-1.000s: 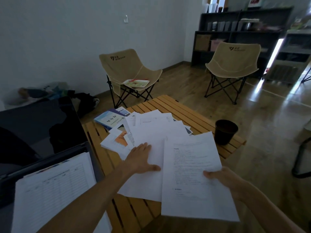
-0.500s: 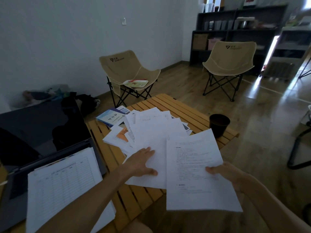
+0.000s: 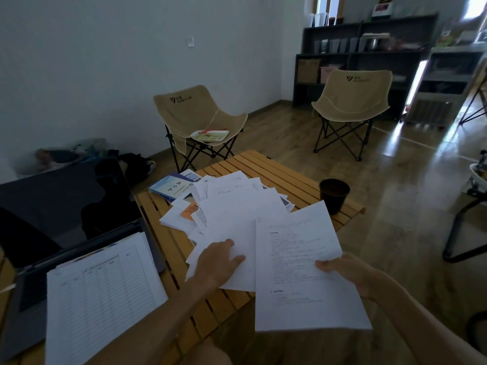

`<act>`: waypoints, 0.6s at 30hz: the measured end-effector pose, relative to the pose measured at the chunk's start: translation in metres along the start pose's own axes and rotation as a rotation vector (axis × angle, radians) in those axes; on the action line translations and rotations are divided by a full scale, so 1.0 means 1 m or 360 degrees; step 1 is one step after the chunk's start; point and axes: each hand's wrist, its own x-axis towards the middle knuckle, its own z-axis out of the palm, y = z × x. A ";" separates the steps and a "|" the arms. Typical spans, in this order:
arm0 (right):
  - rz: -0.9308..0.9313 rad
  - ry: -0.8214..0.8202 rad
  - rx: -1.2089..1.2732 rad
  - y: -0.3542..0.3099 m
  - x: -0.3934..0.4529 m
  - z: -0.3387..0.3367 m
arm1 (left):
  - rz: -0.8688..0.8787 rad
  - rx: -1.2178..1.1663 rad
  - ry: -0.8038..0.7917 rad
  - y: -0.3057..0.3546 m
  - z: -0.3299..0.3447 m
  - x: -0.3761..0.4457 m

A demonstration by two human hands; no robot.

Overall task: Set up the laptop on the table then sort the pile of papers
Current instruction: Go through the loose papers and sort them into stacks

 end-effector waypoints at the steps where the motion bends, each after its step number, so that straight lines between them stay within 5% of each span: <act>1: 0.0004 0.0012 -0.0007 0.000 0.000 0.000 | -0.0073 -0.0036 -0.0031 0.008 0.004 -0.004; 3: 0.0019 0.0051 -0.0033 0.002 0.003 0.001 | -0.0301 -0.0234 0.0031 0.021 0.010 -0.007; 8: 0.0071 0.0080 -0.0059 0.007 0.012 0.006 | -0.1130 -0.1813 0.0329 0.036 -0.010 0.020; 10: 0.0091 0.0102 -0.0077 0.008 0.015 0.007 | -0.1253 -0.1983 0.0277 0.030 -0.014 0.029; 13: 0.0129 0.0114 -0.0091 0.007 0.017 0.007 | -0.1204 -0.1882 0.0180 0.026 -0.008 0.033; 18: 0.0117 0.0100 -0.0066 0.002 0.015 0.011 | -0.0866 -0.0941 0.0316 0.029 0.008 0.025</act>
